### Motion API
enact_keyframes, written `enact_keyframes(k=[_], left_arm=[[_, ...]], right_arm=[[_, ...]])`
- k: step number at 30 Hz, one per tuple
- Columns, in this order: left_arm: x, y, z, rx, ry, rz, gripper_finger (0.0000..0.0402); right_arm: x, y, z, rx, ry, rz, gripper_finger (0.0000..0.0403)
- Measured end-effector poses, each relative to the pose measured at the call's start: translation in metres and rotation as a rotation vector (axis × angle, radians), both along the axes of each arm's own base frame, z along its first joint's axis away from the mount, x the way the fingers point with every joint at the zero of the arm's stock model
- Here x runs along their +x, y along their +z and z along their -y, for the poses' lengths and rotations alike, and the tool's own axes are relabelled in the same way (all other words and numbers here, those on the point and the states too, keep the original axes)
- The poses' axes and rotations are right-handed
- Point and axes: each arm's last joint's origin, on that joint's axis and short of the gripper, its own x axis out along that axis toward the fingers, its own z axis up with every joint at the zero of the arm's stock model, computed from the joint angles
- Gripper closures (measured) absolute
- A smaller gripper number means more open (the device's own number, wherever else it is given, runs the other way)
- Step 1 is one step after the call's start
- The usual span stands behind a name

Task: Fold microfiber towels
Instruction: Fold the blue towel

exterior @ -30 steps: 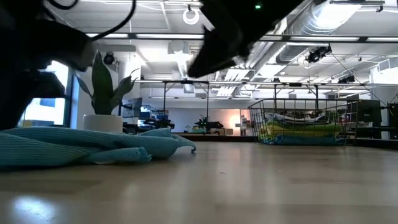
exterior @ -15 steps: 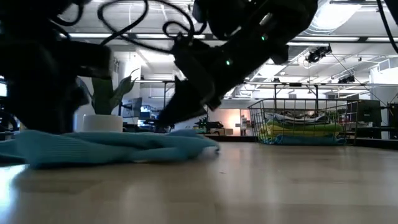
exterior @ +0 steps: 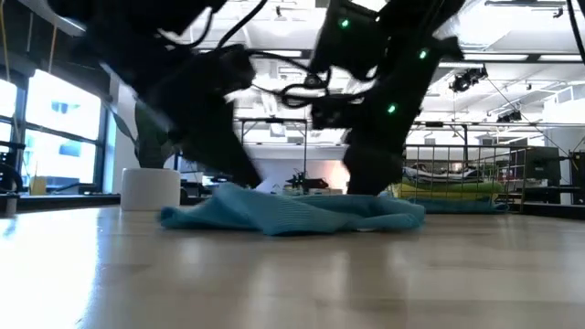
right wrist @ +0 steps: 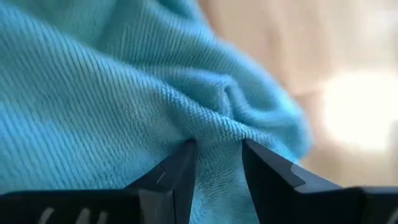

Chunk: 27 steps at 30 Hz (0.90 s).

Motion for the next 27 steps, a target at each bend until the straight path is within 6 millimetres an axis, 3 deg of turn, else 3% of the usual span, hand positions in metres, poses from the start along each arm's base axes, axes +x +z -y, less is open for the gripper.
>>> enact_keyframes(k=[6,11,15,20,27], left_arm=[[0.018,0.023,-0.026,0.081,-0.055,0.073,0.0275],[0.017,0.035,-0.026,-0.016,-0.218,0.013,0.0275],[0.006,0.030,-0.005,-0.088,-0.391,-0.089,0.0275],[-0.010,0.017,0.022,-0.042,-0.484,-0.177,0.0275],[-0.017,0.018,0.050,0.144,-0.430,-0.153,0.0275]], right_arm=[[-0.026,0.055,0.005,-0.037,-0.039,0.025,0.0279],[-0.047,0.077,-0.006,-0.005,-0.078,0.019,0.0279],[-0.053,0.076,-0.035,0.009,0.046,-0.006,0.0279],[-0.052,0.058,-0.073,-0.002,0.234,-0.031,0.0279],[-0.050,0.023,-0.088,-0.077,0.215,-0.103,0.0279]])
